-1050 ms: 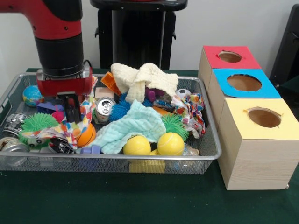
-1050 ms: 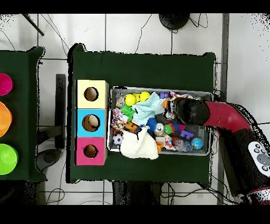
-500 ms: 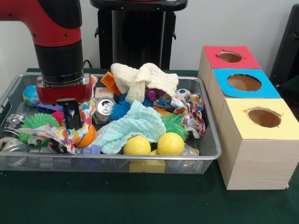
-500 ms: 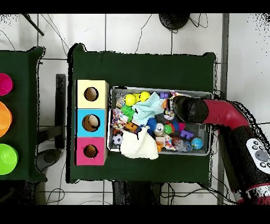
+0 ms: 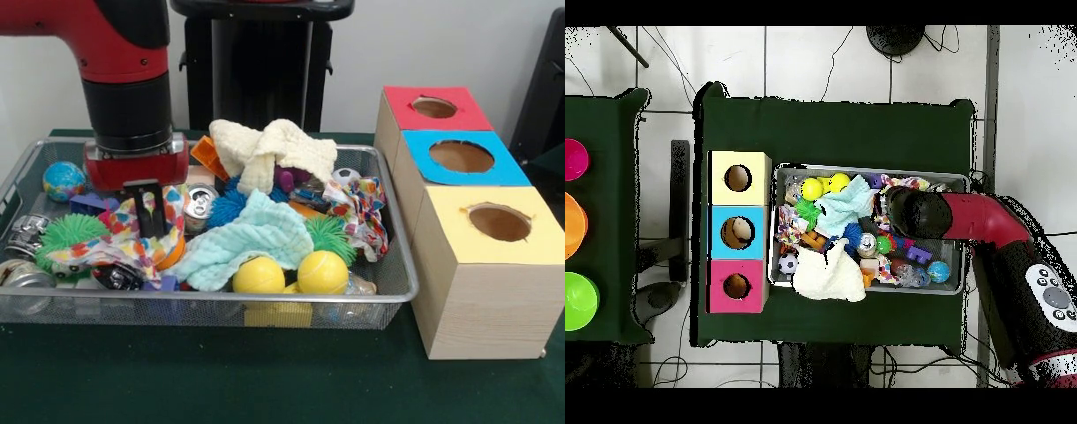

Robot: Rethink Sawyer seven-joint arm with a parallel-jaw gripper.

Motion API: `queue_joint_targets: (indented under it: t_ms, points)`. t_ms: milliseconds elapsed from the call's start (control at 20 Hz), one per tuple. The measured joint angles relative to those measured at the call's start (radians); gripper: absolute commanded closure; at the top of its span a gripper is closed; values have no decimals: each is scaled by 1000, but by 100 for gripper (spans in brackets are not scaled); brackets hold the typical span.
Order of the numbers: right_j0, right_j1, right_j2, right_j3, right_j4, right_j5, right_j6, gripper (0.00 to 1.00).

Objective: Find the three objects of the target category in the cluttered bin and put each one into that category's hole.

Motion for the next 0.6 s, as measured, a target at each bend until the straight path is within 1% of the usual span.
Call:
queue_joint_targets:
  t_ms: [50, 150, 250, 450, 500, 600]
  points:
    - [12, -17, -5, 43, 0, -30, 0, 100]
    - [24, -26, -11, 68, 0, -52, 0, 100]
    - [65, -42, -32, 129, 0, -110, 0, 100]
    - [127, -56, -58, 195, 1, -184, 2, 100]
    - [171, -64, -75, 238, 3, -228, 5, 100]
    - [196, -68, -85, 262, 7, -250, 7, 100]
